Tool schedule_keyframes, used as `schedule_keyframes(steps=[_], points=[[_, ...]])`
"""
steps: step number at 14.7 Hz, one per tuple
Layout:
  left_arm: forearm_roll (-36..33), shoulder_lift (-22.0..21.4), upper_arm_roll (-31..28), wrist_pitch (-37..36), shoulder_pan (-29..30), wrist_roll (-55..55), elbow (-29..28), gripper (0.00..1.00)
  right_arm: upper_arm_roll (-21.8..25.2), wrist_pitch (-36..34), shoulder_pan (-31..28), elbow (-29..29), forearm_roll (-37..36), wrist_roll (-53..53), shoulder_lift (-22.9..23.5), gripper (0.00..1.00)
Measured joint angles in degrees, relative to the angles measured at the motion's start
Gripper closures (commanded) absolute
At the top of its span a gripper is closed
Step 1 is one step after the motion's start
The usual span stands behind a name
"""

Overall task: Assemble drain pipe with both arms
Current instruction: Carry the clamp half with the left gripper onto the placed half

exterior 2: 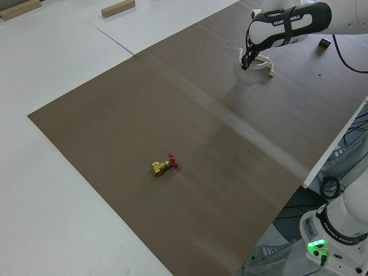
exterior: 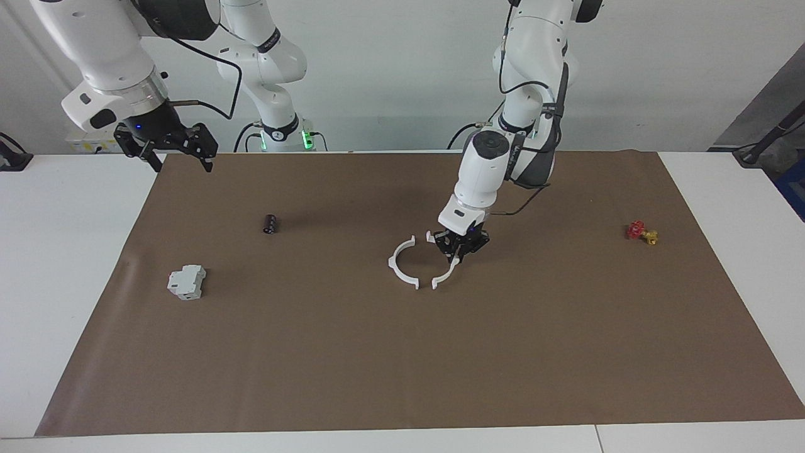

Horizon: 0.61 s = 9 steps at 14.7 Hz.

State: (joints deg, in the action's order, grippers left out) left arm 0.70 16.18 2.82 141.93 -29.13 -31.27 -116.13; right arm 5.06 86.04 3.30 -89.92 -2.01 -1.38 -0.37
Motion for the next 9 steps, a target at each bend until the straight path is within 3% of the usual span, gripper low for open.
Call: schedule_keyframes(steps=[9], points=[[0.0,0.7,0.0,0.4,-1.4,-0.1,-0.9,1.00,0.0,0.0,0.0,0.0,0.0,0.0,0.0,0.00]])
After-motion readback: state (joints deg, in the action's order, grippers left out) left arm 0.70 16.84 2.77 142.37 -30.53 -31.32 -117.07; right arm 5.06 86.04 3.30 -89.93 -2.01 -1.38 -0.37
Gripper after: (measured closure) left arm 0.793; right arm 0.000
